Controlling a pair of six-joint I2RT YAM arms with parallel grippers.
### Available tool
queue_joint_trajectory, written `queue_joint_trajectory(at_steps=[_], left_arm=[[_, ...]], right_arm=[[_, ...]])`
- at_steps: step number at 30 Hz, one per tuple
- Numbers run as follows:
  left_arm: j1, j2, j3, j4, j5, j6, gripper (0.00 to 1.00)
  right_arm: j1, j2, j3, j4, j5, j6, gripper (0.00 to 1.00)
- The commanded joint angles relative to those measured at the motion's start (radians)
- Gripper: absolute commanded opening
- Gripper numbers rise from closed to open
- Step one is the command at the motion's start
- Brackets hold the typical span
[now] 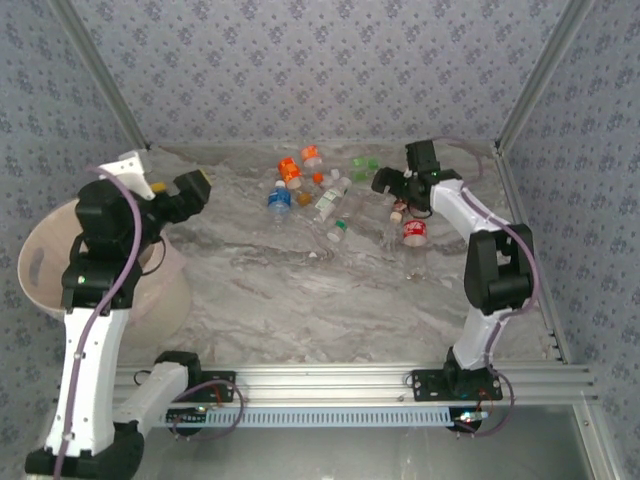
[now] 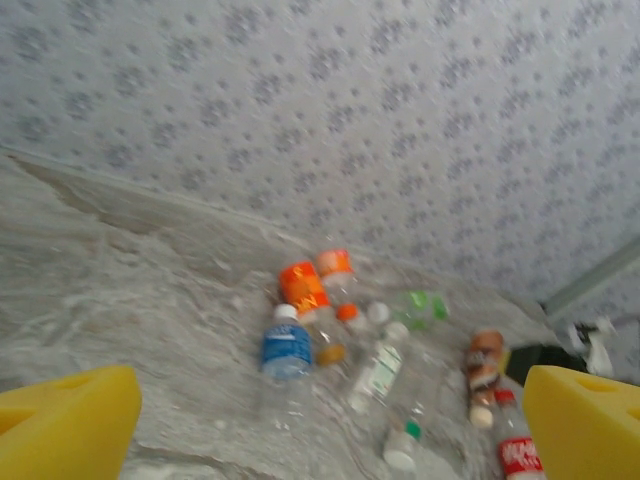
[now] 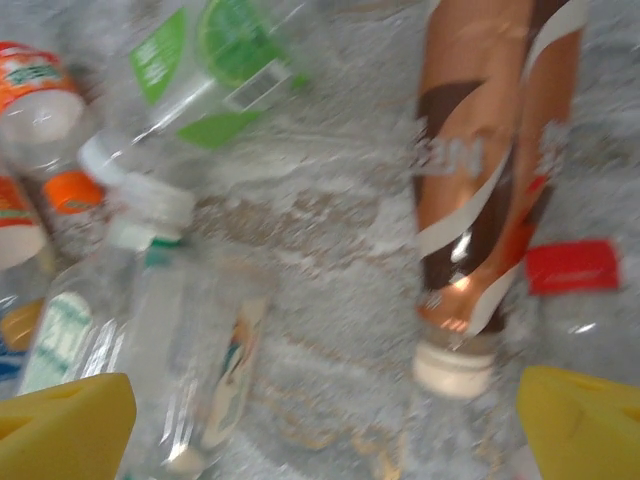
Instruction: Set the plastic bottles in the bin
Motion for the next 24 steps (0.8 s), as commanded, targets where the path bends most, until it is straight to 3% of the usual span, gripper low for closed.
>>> queue_joint_trajectory(at_steps=[1,4,7,16,24], left_arm=[[-0.062,0.046,0.045,0.036,0.014,0.024,0.98],[-0.118,0.086,0.051,0.062,0.021,0.043,0.98],[-0.153,0.118,0.053,0.086,0.02,0.055,0.98],[-0.18,0.174,0.048,0.135,0.039,0.088,0.98],[-0.196,0.205,0.019,0.179,0.038,0.098,0.98]], right_arm=[[-0.051,0.1,0.129,-0.151,0.072,-0.078,1.0],[-0.09,0.198,0.245,-0.215,0.096,-0.099,1.0],[-0.121,0.286,0.36,-0.26,0.032,-0.123,1.0],[-0.133,0.502,0.665,-0.382,-0.046,-0.161,0.96],[-0.132,0.624,0.818,-0.438,0.031,-0.113,0.86]])
